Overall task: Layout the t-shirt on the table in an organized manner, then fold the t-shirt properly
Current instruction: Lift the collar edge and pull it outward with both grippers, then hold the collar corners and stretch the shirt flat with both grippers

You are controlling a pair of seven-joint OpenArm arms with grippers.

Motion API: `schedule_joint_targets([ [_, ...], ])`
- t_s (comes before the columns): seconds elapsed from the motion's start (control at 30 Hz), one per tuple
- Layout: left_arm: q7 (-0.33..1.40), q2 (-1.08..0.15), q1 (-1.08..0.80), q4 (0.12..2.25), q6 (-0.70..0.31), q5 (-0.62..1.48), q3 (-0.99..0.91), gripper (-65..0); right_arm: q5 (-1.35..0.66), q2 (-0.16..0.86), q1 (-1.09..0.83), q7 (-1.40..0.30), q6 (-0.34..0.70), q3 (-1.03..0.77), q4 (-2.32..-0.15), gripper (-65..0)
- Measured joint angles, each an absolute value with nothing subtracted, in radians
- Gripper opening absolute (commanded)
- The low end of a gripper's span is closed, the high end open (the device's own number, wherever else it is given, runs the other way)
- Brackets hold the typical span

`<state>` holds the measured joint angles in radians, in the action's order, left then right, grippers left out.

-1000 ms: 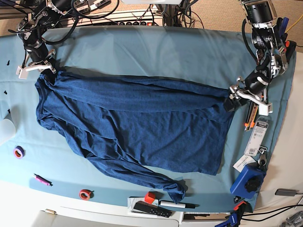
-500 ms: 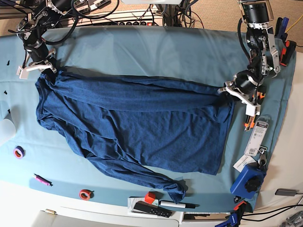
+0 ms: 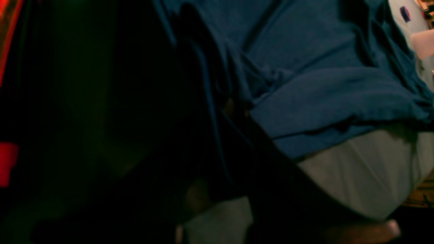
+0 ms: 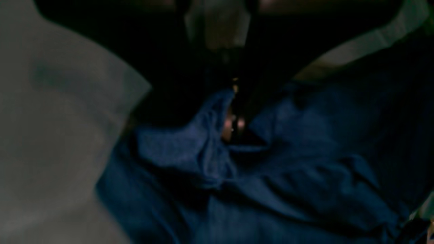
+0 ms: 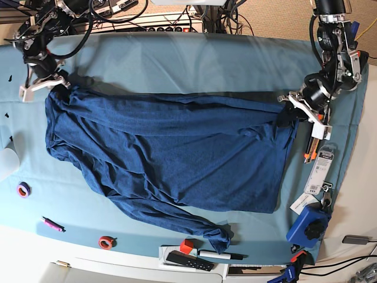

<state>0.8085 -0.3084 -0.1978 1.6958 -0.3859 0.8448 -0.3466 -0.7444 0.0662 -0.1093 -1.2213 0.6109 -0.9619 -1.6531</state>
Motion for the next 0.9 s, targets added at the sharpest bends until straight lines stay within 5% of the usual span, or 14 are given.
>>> schedule_joint_targets([
  [0.9,0.928,-0.311,-0.392,1.742,-0.469,0.955,-0.502,-65.0,-0.761,0.158,-0.269,-1.264,0.619,-0.995,-1.715,-65.0],
])
